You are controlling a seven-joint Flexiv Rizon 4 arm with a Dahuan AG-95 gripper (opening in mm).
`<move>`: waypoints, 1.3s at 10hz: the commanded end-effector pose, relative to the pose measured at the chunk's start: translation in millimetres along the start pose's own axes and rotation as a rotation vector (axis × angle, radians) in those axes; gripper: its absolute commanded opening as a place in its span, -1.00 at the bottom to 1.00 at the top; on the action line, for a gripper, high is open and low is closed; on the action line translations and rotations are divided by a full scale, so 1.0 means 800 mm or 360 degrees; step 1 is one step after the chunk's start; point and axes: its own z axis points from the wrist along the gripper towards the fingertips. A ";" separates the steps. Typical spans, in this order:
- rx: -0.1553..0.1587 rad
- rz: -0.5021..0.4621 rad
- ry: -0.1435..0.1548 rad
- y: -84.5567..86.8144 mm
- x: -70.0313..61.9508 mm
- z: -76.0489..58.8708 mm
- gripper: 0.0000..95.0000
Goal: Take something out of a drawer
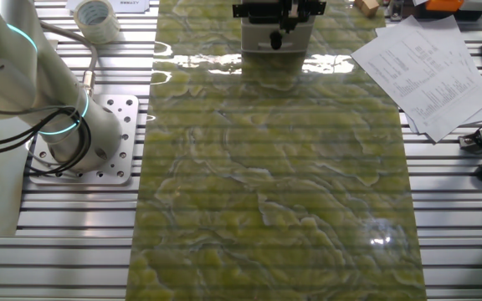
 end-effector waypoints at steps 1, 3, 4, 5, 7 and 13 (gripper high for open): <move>0.0003 -0.0018 -0.0005 -0.009 -0.002 0.005 -0.20; -0.0017 -0.0018 -0.0012 -0.011 -0.003 0.006 -0.20; 0.0011 -0.0016 -0.0014 -0.012 -0.004 0.007 -0.20; 0.0025 -0.0009 -0.0025 -0.017 -0.006 0.010 -0.20; -0.0006 -0.0024 -0.0030 -0.024 -0.005 0.004 -0.20; 0.0056 -0.0048 -0.0037 -0.051 -0.006 0.001 -0.20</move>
